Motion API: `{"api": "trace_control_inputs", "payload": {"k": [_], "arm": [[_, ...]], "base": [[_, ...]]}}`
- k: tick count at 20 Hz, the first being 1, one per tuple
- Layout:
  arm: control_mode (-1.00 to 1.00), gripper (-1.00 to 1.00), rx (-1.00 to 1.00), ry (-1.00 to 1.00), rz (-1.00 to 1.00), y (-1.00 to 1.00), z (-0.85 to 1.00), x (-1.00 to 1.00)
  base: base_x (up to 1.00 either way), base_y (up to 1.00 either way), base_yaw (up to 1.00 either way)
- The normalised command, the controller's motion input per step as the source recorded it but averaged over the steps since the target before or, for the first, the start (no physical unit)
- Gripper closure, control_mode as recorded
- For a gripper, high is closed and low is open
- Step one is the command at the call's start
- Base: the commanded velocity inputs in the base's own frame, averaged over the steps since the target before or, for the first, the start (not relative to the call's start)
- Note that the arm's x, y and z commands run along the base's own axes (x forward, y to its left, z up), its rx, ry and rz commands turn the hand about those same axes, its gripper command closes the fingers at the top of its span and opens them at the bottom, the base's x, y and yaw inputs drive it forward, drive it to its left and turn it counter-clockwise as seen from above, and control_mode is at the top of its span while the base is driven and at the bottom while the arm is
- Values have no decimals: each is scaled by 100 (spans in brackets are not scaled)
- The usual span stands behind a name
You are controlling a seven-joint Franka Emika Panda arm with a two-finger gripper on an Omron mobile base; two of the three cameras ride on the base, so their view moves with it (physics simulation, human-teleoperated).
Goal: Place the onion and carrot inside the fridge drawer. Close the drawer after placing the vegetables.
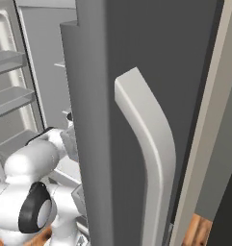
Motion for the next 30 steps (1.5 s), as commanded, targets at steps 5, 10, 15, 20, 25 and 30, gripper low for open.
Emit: {"api": "trace_control_inputs", "payload": {"k": [5,10,15,20,25,30], "arm": [[-100,100,0,10,9,-7,-40,45],[-100,100,0,9,8,-8,-45,16],[-100,100,0,9,5,0,-49,11],[-100,100,0,5,4,0,-40,4],[-100,100,0,5,3,0,-35,7],[-100,-100,0,4,0,0,-28,1]], "base": [[0,0,0],[0,0,0],[0,0,0],[0,0,0],[0,0,0],[0,0,0]]}}
